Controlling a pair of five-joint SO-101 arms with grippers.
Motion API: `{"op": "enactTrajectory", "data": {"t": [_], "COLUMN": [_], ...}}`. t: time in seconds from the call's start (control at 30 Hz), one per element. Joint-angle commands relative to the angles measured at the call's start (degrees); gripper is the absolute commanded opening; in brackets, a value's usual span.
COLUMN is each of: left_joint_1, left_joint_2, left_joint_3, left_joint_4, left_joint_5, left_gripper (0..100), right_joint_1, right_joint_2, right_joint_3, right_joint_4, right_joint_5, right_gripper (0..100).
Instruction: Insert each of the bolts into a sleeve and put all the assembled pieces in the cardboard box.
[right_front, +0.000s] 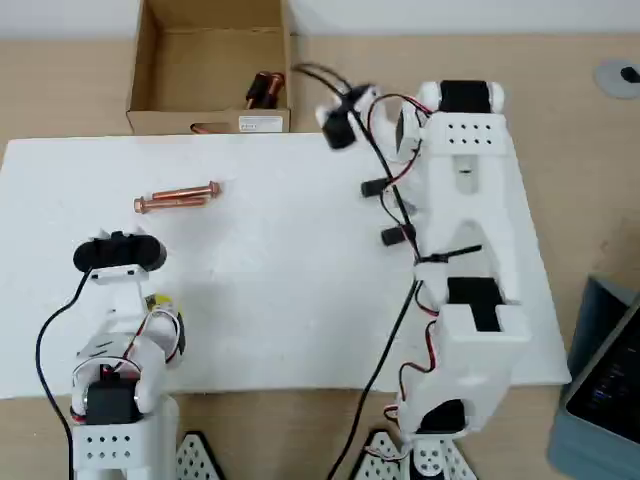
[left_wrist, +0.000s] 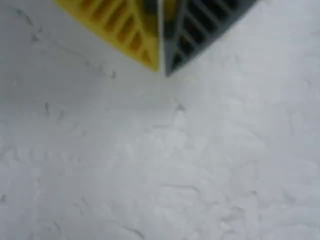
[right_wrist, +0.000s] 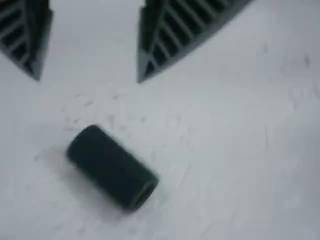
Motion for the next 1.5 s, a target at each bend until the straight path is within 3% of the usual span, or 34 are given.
{"op": "enactTrajectory", "data": {"t": [0.0, 0.17, 0.4, 1.27, 1.47], "left_joint_1": [-0.35, -0.35, -0.35, -0.35, -0.35], "left_joint_2": [-0.22, -0.22, -0.22, -0.22, -0.22], "left_joint_3": [-0.35, -0.26, -0.26, -0.26, -0.26], "left_joint_4": [-0.70, -0.70, -0.70, -0.70, -0.70], "left_joint_5": [-0.09, -0.09, -0.18, -0.26, -0.26], "left_gripper": [0, 0, 0, 0, 0], "right_joint_1": [1.89, 2.51, 1.98, -1.19, -1.36], "right_joint_2": [-3.91, -3.82, -3.74, 13.41, 17.63], "right_joint_3": [2.86, 6.46, 8.84, 9.89, 9.63], "right_joint_4": [-0.53, -0.70, -1.14, -11.52, -13.01], "right_joint_5": [8.79, 18.46, 24.79, 26.02, 25.93], "right_gripper": [14.8, 15.0, 20.7, 20.6, 10.1]}}
